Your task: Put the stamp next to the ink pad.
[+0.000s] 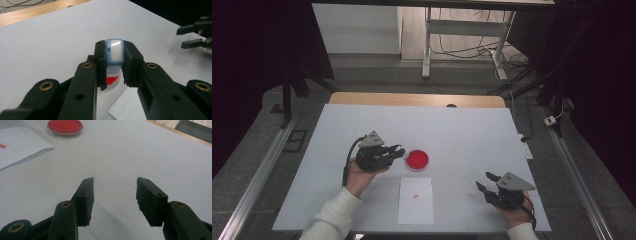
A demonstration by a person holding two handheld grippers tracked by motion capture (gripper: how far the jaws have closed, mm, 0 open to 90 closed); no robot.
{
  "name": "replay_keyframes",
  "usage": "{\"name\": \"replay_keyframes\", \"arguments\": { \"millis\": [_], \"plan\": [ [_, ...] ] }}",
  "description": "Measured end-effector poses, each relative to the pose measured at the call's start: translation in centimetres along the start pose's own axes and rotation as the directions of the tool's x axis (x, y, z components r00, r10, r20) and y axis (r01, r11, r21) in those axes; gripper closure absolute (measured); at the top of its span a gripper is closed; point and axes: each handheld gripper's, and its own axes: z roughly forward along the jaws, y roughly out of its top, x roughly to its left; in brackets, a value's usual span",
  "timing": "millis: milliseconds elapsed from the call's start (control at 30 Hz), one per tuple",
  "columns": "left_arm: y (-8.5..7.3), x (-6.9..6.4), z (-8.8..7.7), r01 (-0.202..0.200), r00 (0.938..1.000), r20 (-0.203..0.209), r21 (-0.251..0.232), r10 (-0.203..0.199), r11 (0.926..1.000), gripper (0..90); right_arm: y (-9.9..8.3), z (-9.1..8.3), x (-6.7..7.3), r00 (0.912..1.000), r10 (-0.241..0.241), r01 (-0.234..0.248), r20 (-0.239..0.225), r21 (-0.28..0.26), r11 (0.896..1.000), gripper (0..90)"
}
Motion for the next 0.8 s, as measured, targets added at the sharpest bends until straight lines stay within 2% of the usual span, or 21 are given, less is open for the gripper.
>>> {"name": "replay_keyframes", "arguments": {
  "millis": [267,567,800],
  "plan": [
    [0.0,0.8,0.9,-0.001,0.9993,-0.036,0.02,0.002,0.9998,74.8,-0.1,0.0,0.0,1.0,-0.001,0.001,0.001,0.0,1.0,48.1],
    [-0.3,1.7,2.4,-0.019,0.9958,-0.088,0.075,0.025,0.997,74.8,-0.2,0.0,0.1,1.0,-0.005,0.005,0.005,0.008,1.0,48.1],
    [-0.4,3.0,3.9,0.008,0.9944,-0.106,0.108,0.003,0.9941,74.8,-0.2,0.1,0.1,0.9999,-0.01,0.009,0.008,0.017,1.0,48.1]
  ]
}}
